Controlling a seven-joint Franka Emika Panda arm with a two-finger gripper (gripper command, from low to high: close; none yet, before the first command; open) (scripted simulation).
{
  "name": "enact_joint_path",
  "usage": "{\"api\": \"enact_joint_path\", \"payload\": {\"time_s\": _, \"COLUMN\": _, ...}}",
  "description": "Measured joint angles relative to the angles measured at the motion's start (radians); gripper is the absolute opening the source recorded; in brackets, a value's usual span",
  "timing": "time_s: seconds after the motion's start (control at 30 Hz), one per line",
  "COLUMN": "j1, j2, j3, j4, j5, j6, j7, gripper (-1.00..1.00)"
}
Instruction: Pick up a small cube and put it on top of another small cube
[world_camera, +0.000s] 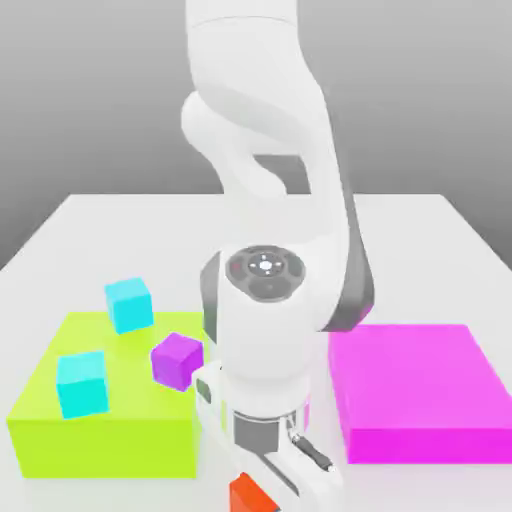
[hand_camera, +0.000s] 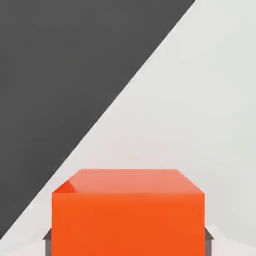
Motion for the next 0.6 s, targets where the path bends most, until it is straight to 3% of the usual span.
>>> {"api": "enact_joint_path", "payload": {"time_s": 0.17, "j1": -0.034, "j2": -0.157, "j3": 0.032, "j4": -0.030, "j5": 0.049, "j6": -0.127, "j7": -0.043, "gripper": -1.00}}
{"api": "enact_joint_path", "payload": {"time_s": 0.53, "j1": -0.297, "j2": -0.549, "j3": -0.123, "j4": -0.078, "j5": 0.138, "j6": -0.467, "j7": -0.324, "gripper": -1.00}}
{"api": "enact_joint_path", "payload": {"time_s": 0.6, "j1": -0.306, "j2": -0.546, "j3": -0.133, "j4": -0.097, "j5": 0.149, "j6": -0.445, "j7": -0.350, "gripper": -1.00}}
